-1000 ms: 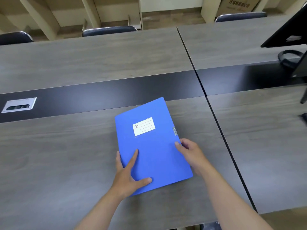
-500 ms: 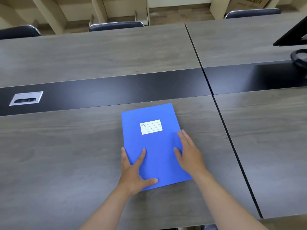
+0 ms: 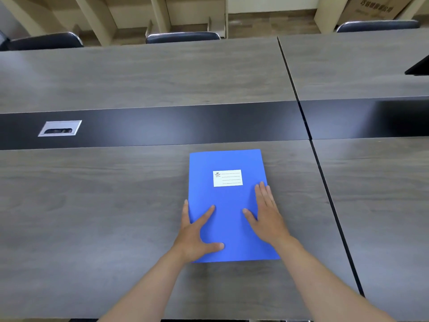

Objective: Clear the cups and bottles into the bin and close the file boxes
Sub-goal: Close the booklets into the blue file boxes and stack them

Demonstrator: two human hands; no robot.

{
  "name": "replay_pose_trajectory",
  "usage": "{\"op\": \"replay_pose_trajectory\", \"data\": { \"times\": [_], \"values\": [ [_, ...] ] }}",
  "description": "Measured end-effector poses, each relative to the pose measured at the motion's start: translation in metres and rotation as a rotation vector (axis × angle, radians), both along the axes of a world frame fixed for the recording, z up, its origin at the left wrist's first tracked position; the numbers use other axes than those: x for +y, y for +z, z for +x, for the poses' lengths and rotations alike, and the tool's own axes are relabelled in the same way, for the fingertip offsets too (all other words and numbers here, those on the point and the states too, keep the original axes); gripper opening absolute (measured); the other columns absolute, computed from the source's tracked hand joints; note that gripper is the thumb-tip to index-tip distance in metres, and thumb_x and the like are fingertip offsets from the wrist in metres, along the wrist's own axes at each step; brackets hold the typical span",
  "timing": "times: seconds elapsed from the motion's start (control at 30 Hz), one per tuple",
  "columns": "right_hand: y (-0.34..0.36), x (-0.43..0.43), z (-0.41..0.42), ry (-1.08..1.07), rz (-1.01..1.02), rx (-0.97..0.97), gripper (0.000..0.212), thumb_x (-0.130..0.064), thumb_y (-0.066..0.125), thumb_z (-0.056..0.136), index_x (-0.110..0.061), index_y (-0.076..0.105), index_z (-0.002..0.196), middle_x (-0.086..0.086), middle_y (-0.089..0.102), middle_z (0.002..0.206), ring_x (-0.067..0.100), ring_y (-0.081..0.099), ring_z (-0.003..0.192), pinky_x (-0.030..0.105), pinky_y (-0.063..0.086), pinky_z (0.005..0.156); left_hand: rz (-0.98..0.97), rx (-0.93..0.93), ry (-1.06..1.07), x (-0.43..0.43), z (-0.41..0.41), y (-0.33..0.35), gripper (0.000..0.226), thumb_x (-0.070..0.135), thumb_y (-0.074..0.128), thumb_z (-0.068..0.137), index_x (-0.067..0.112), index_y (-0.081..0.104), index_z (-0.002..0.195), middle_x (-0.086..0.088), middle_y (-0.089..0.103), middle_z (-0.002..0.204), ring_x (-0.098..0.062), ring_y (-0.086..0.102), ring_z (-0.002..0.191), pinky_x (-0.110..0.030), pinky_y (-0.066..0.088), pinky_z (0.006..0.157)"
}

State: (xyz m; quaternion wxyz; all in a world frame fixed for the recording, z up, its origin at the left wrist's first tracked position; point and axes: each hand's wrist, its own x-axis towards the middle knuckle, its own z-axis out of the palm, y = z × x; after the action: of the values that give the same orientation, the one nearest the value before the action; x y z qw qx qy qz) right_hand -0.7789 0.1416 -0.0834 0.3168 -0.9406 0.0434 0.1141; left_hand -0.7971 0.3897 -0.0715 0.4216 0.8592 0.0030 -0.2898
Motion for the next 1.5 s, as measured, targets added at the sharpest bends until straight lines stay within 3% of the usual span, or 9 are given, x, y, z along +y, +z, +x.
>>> {"op": "replay_pose_trajectory", "data": {
  "times": [0.17,0.23,0.3,0.43,0.53,0.7,0.83,1.3,1.5],
  "values": [
    [0.008,-0.011,-0.009,-0.538,0.145,-0.037,0.092,-0.049,0.065,0.092,-0.011,0.016,0.161,0.011,0.01,0.166,0.03,0.01,0.152,0.042,0.025,0.119,-0.298,0.042,0.525,0.004,0.021,0.014,0.09,0.03,0.085,0.082,0.046,0.029,0.151,0.018,0.054,0.136,-0.005,0.058,0.121,-0.028,0.05,0.097],
    [0.01,-0.015,-0.004,-0.564,0.166,0.08,0.088,-0.055,0.06,0.093,-0.014,0.02,0.16,0.008,0.011,0.164,0.028,0.009,0.151,0.044,0.029,0.117,-0.174,0.061,0.638,0.002,0.034,0.016,0.044,0.043,0.081,0.081,0.048,0.054,0.115,0.004,0.06,0.124,-0.019,0.064,0.11,-0.037,0.055,0.092],
    [0.008,-0.015,-0.002,-0.478,0.175,0.149,0.082,-0.057,0.058,0.093,-0.016,0.031,0.158,0.005,0.012,0.163,0.025,0.007,0.152,0.042,0.027,0.119,-0.044,0.066,0.66,-0.001,0.04,0.004,0.028,0.065,0.075,0.067,0.044,0.066,0.084,-0.011,0.059,0.123,-0.029,0.065,0.113,-0.047,0.057,0.096],
    [0.006,-0.011,-0.005,-0.423,0.241,0.146,0.061,-0.055,0.061,0.092,-0.021,0.055,0.143,0.005,0.016,0.165,0.022,0.006,0.154,0.038,0.021,0.122,-0.119,0.052,0.701,-0.003,0.036,-0.024,0.054,0.078,0.077,0.06,0.04,0.077,0.098,0.002,0.061,0.131,-0.018,0.068,0.113,-0.046,0.059,0.095],
    [0.01,-0.014,-0.007,-0.422,0.326,0.121,0.06,-0.052,0.062,0.093,-0.026,0.052,0.146,0.0,0.017,0.168,0.019,0.005,0.156,0.041,0.019,0.125,-0.299,0.093,0.776,-0.015,0.026,0.018,0.029,0.053,0.079,0.082,0.031,0.078,0.101,0.003,0.076,0.115,-0.019,0.075,0.102,-0.041,0.062,0.086],
    [0.035,-0.009,-0.008,-0.352,0.622,0.087,0.055,-0.056,0.063,0.086,-0.051,0.046,0.139,-0.026,0.06,0.136,0.004,0.058,0.127,0.044,0.051,0.106,-0.438,0.125,0.885,-0.007,0.023,0.055,0.03,0.054,0.079,0.083,0.039,0.066,0.106,0.013,0.072,0.113,-0.016,0.068,0.105,-0.044,0.053,0.099],
    [0.065,0.008,0.0,-0.275,0.737,0.083,0.061,-0.059,0.063,0.083,-0.051,0.042,0.14,-0.027,0.061,0.134,0.005,0.061,0.124,0.045,0.052,0.105,-0.5,0.104,0.923,0.019,0.02,0.085,0.046,0.068,0.084,0.059,0.047,0.067,0.096,0.007,0.076,0.116,-0.027,0.07,0.112,-0.056,0.054,0.101],
    [0.143,0.19,-0.042,0.038,0.736,0.006,0.053,-0.043,0.07,0.09,-0.045,0.043,0.136,-0.029,0.063,0.124,0.002,0.066,0.114,0.045,0.056,0.099,-0.602,-0.192,0.999,0.178,-0.102,0.162,0.044,0.029,0.078,0.09,0.041,0.063,0.129,0.013,0.077,0.115,-0.014,0.077,0.097,-0.032,0.062,0.072],
    [0.154,0.322,-0.108,0.128,0.771,0.047,0.043,-0.041,0.069,0.093,-0.063,0.041,0.118,-0.03,0.065,0.12,0.002,0.067,0.109,0.045,0.057,0.096,-0.598,-0.228,1.059,0.301,-0.184,0.182,0.046,0.027,0.077,0.092,0.042,0.062,0.133,0.011,0.078,0.115,-0.017,0.077,0.099,-0.04,0.063,0.081]
  ]
}}
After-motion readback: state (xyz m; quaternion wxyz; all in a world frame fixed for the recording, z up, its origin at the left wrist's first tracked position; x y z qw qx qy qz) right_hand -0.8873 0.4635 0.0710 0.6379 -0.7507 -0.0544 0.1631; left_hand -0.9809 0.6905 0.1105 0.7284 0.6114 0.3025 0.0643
